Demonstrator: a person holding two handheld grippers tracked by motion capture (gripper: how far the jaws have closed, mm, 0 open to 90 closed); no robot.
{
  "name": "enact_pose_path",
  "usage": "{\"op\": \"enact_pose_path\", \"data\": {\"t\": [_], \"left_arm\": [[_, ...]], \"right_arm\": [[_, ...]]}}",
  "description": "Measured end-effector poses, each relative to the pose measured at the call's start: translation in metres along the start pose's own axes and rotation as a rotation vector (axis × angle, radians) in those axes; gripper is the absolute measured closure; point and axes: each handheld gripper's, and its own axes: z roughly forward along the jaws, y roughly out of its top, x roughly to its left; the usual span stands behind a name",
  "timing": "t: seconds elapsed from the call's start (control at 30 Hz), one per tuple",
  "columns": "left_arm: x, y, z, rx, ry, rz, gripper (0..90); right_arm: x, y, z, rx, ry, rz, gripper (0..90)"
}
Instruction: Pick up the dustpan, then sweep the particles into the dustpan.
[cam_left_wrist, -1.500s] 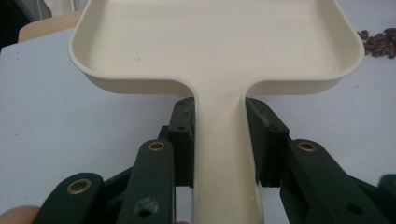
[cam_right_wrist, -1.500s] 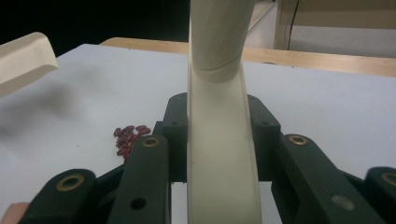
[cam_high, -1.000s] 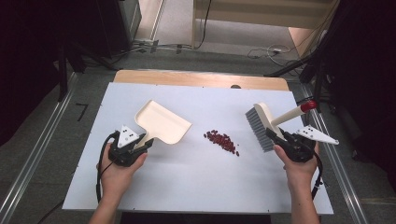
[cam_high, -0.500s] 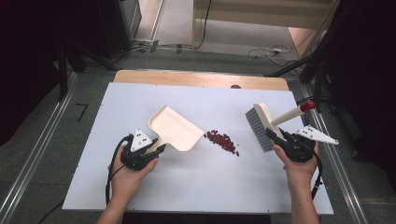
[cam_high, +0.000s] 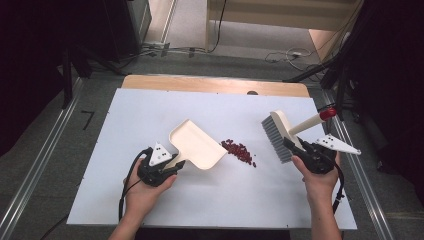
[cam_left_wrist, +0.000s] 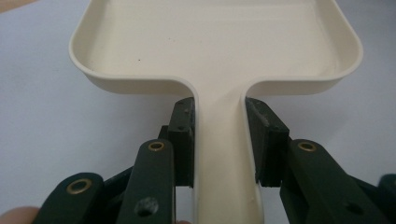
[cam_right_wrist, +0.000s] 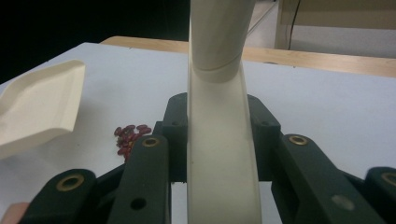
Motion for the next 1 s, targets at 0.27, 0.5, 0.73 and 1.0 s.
{"op": "enact_pose_path", "data": {"t": [0.27,0.5,0.73,1.0], "left_arm": [[-0.008,-0.001,0.004,0.012,-0.021,0.020,65.9],[-0.016,-0.002,0.007,0.026,-0.058,0.035,65.9],[-0.020,-0.005,0.010,0.049,-0.090,0.034,65.9],[-0.020,-0.005,0.012,0.086,-0.119,0.042,65.8]], "right_arm": [[0.002,0.000,0.001,0.005,0.005,-0.005,65.2],[0.003,0.001,0.002,0.006,0.007,-0.012,65.2],[0.008,0.001,0.004,0.011,0.010,-0.018,65.2],[0.025,0.006,0.012,0.033,0.010,-0.069,65.2]]}}
